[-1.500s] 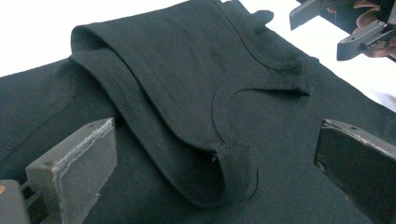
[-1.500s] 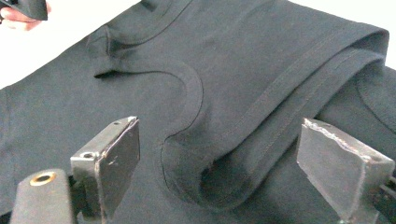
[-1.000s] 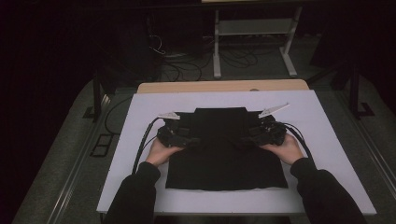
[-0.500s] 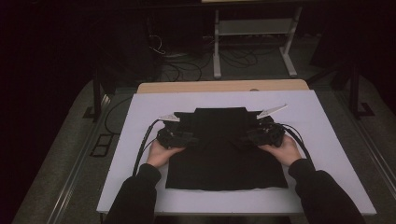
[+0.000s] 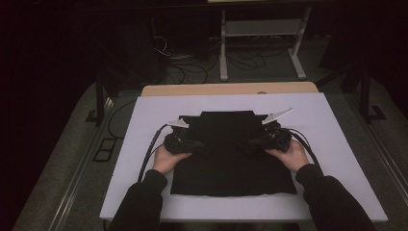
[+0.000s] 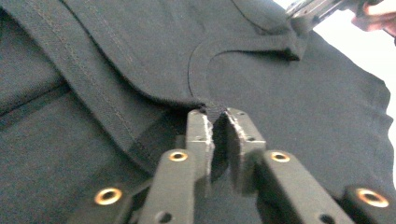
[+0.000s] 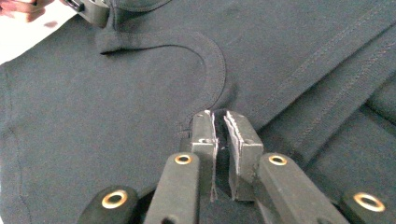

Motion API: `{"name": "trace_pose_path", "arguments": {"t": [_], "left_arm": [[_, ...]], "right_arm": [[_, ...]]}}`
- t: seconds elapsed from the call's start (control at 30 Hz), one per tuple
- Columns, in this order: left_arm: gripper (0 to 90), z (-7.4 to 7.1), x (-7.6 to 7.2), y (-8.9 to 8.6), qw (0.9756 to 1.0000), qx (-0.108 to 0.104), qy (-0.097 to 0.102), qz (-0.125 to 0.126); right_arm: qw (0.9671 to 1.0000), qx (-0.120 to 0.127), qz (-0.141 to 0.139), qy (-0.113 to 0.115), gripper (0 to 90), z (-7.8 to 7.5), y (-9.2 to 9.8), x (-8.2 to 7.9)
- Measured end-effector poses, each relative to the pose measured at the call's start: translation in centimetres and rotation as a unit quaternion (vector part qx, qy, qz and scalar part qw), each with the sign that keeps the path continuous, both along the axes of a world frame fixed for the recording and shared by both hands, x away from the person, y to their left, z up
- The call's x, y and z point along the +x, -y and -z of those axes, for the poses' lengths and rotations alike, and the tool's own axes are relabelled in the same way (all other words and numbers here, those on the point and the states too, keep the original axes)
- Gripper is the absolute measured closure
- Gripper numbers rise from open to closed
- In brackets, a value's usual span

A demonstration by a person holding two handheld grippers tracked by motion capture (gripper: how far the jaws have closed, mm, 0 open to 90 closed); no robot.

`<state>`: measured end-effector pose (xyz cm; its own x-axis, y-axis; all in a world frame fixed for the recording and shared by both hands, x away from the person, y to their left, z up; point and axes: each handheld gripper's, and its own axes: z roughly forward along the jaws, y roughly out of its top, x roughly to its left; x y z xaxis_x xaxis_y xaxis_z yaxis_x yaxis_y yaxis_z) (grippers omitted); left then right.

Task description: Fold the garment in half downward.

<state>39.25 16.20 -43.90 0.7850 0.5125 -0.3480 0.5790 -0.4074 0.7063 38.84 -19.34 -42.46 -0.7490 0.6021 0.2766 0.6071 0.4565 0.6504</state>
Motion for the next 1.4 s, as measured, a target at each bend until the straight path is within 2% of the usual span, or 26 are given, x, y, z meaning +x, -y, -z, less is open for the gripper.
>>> {"name": "trace_pose_path", "arguments": {"t": [0.2,0.67,0.93,1.07,1.4], "left_arm": [[86.2,-0.3,0.0,-0.3,0.9999,-0.01,0.005,-0.008],[86.9,-1.6,-1.0,-0.5,0.9994,-0.023,0.027,-0.002],[86.8,-2.0,-1.6,-0.7,0.9991,-0.022,0.035,0.0],[86.8,-2.1,-2.1,-0.7,0.999,-0.027,0.035,0.003],[86.8,-2.1,-3.2,-0.7,0.9991,-0.024,0.033,0.007]], "right_arm": [[0.9999,0.012,-0.001,0.003,81.8,-0.3,0.3,-0.1],[0.9996,0.023,-0.001,0.018,81.8,-1.1,1.1,-1.1],[0.9995,0.026,0.0,0.02,81.7,-1.3,1.3,-1.7],[0.9994,0.029,-0.001,0.02,81.7,-1.3,1.4,-2.1],[0.9993,0.036,-0.005,0.011,81.7,-1.4,1.7,-3.3]]}}
